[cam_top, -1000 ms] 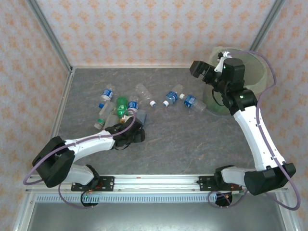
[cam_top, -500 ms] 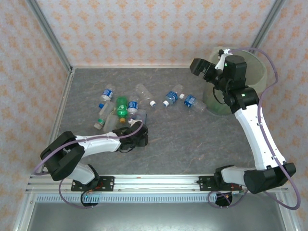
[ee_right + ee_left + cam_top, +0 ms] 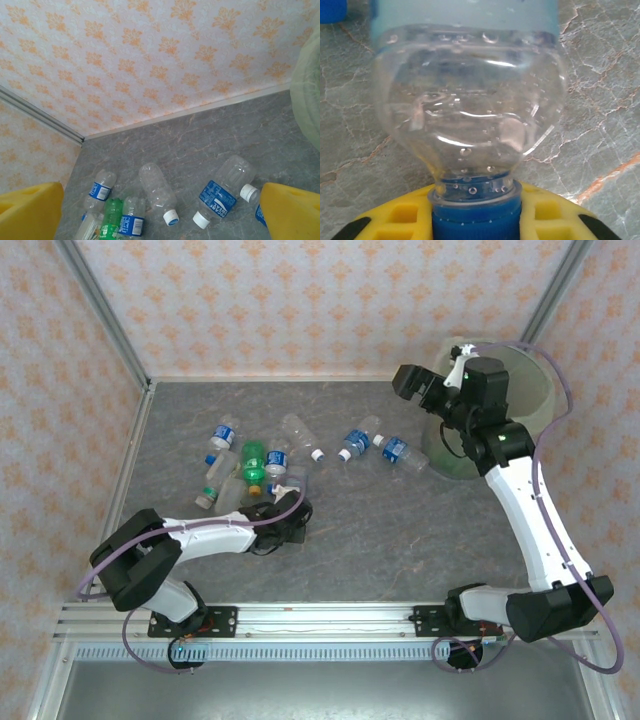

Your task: Put the plastic bottles in the bin

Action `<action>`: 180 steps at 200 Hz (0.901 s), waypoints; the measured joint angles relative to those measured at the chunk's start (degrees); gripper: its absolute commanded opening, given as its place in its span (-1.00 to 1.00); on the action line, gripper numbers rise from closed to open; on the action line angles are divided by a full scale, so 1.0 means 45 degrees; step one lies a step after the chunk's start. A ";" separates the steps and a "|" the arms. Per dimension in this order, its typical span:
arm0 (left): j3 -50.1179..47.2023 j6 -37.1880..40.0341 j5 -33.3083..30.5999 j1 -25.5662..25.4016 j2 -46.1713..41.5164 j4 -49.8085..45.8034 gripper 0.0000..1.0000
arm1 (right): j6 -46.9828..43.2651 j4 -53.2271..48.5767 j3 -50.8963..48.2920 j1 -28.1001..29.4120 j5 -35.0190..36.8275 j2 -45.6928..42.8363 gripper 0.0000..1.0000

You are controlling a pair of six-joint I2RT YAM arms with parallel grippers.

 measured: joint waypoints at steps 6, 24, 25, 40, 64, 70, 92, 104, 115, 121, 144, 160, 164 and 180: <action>0.0005 0.0019 -0.0005 0.0000 -0.0063 0.0005 -0.62 | 0.0049 0.0000 -0.0068 0.0000 -0.0015 0.0000 0.99; 0.0010 0.0092 -0.0010 0.0000 -0.0423 0.0005 -0.82 | 0.0146 0.0015 -0.0165 0.0000 -0.0141 0.0000 0.99; 0.0015 0.0097 -0.0010 0.0000 -0.0437 0.0005 -0.83 | 0.0151 0.0015 -0.0165 0.0000 -0.0151 0.0000 0.99; 0.0087 0.0141 -0.0010 -0.0005 -0.0816 0.0010 -0.85 | 0.0233 0.0146 -0.0204 0.0000 -0.0243 -0.0010 0.99; 0.0374 0.0151 -0.0015 -0.0087 -0.1375 0.0044 -0.80 | 0.0311 0.0253 -0.0219 0.0000 -0.0583 -0.0010 0.99; 0.0452 0.0155 -0.0010 -0.0121 -0.1530 0.0092 -0.80 | 0.0335 0.0277 -0.0219 0.0000 -0.0680 -0.0010 0.99; 0.0733 0.0243 -0.0005 -0.0248 -0.2055 0.0379 -0.80 | 0.0461 0.0525 -0.0257 0.0024 -0.1035 -0.0010 0.99; 0.1049 0.0457 0.0005 -0.0335 -0.2239 0.0534 -0.80 | 0.0583 0.0835 -0.0340 0.0024 -0.1331 -0.0015 0.99; 0.1394 0.0588 0.0039 -0.0403 -0.2336 0.0733 -0.79 | 0.0631 0.1069 -0.0398 0.0024 -0.1719 -0.0010 0.99; 0.1617 0.0690 0.0044 -0.0418 -0.2356 0.0811 -0.79 | 0.0641 0.1132 -0.0413 0.0024 -0.1899 -0.0010 0.99; 0.2589 0.1117 0.0102 -0.0505 -0.2361 0.1146 -0.79 | 0.0675 0.1345 -0.0423 0.0058 -0.2730 -0.0010 0.91; 0.3308 0.1404 0.0199 -0.0583 -0.2361 0.1268 -0.79 | 0.0719 0.1579 -0.0505 0.0087 -0.3342 -0.0010 0.84; 0.3497 0.1491 0.0282 -0.0597 -0.2351 0.1292 -0.79 | 0.0704 0.1651 -0.0549 0.0112 -0.3502 -0.0010 0.84; 0.4138 0.1744 0.0452 -0.0695 -0.2293 0.1457 -0.79 | 0.0729 0.1836 -0.0782 0.0180 -0.4056 -0.0010 0.80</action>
